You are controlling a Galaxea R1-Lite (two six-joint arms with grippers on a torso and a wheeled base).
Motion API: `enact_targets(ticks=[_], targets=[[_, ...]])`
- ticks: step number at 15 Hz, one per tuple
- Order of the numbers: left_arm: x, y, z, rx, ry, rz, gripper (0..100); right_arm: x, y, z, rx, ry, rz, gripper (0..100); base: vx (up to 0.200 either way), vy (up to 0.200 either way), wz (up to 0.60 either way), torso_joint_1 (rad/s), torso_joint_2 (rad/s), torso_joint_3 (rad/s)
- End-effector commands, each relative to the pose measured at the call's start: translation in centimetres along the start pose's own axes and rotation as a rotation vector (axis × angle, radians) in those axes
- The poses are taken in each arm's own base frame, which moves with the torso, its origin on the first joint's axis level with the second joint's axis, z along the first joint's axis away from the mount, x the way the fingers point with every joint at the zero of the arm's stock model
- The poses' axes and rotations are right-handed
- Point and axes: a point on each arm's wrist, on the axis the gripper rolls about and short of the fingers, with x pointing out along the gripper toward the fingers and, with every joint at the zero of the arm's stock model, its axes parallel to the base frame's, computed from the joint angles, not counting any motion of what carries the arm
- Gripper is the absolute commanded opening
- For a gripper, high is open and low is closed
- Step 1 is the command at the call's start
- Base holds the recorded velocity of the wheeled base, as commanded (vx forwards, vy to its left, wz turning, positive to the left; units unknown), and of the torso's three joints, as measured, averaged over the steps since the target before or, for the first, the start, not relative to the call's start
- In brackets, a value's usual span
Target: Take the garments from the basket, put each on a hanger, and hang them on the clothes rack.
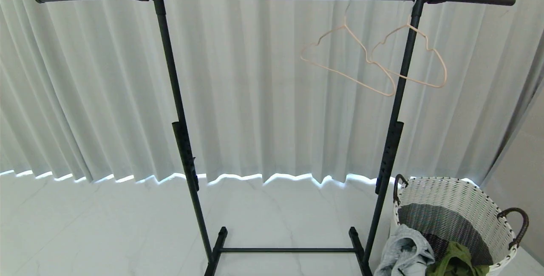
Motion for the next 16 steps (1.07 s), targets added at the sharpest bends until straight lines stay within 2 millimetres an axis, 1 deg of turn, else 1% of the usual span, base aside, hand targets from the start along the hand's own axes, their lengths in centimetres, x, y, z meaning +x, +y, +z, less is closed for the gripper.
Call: enact_targets(ticks=[1, 5, 8, 11, 16], targets=[[0.01, 0.0, 0.01, 0.001, 0.001, 0.0, 100, 0.0, 0.0, 0.01, 0.0, -0.001, -0.001, 100, 0.0, -0.2, 0.0, 0.002, 0.0, 0.002], [0.01, 0.0, 0.01, -0.002, 0.001, 0.0, 100, 0.0, 0.0, 0.01, -0.003, -0.001, -0.001, 100, 0.0, -0.2, 0.0, 0.004, 0.0, 0.002], [0.01, 0.0, 0.01, -0.005, 0.001, 0.0, 100, 0.0, 0.01, 0.01, -0.043, -0.001, 0.006, 100, 0.0, 0.0, 0.0, 0.0, 0.0, 0.0], [0.01, 0.0, 0.0, -0.006, 0.002, 0.0, 100, 0.0, 0.02, 0.01, -0.04, -0.001, 0.007, 100, 0.0, 0.0, 0.0, 0.0, 0.0, 0.0], [0.01, 0.0, 0.01, -0.005, 0.001, 0.0, 100, 0.0, 0.02, 0.01, -0.04, -0.001, 0.007, 100, 0.2, 0.0, 0.0, 0.005, 0.0, 0.002]])
